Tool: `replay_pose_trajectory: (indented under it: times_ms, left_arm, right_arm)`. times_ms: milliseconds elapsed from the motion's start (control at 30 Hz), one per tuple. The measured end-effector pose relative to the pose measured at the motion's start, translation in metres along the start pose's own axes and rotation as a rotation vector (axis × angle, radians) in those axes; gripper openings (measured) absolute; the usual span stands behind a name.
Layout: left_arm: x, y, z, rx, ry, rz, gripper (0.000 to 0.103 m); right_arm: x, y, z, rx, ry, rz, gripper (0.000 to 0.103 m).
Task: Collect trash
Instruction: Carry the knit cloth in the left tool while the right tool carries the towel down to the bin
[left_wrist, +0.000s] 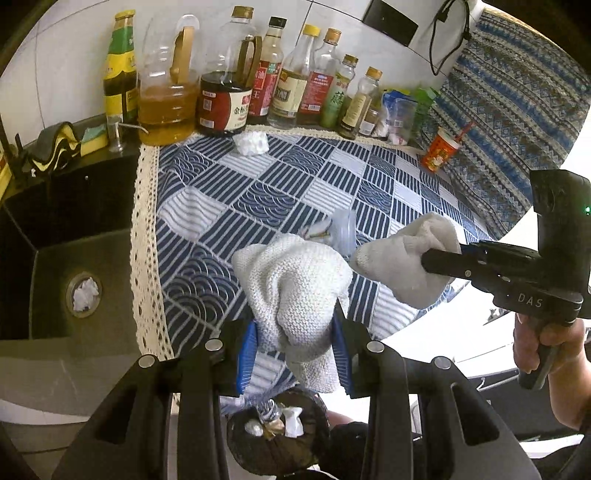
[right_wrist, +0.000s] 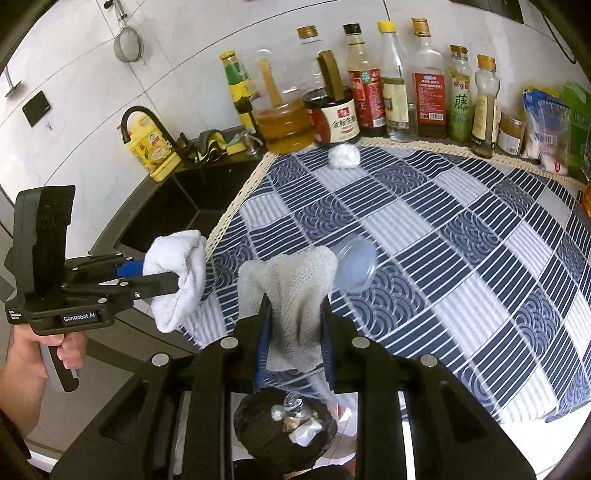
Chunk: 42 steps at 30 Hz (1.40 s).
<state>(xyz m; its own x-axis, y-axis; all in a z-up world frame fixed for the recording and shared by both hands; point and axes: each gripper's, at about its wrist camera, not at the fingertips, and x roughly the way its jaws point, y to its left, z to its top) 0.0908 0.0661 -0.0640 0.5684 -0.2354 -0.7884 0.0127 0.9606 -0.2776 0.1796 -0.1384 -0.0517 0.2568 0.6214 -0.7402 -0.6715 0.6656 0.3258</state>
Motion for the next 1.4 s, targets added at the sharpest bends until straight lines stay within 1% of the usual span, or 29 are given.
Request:
replay_pose_trajectory:
  times_ms: [433, 700, 800, 967, 1233, 1400]
  left_arm:
    - [-0.020, -0.003, -0.030, 0.025, -0.001, -0.035, 0.034]
    - [-0.020, -0.006, -0.049, 0.030, 0.015, -0.059, 0.034]
    - [-0.016, -0.009, -0.062, 0.028, 0.030, -0.071, 0.034]
    - [-0.001, -0.010, -0.087, 0.014, 0.075, -0.071, 0.034]
    - [0.032, 0.002, -0.134, -0.063, 0.178, -0.079, 0.034]
    - [0.052, 0.011, -0.163, -0.115, 0.239, -0.072, 0.034]
  right_arm:
    - [-0.010, 0.034, -0.029, 0.020, -0.026, -0.005, 0.025]
    - [-0.009, 0.043, -0.049, 0.036, -0.009, 0.001, 0.025]
    - [-0.005, 0.045, -0.062, 0.042, 0.013, 0.003, 0.025]
    - [0.016, 0.042, -0.093, 0.073, 0.084, 0.013, 0.025]
    - [0.051, 0.032, -0.141, 0.140, 0.207, 0.021, 0.026]
    - [0.070, 0.026, -0.161, 0.162, 0.267, 0.010, 0.026]
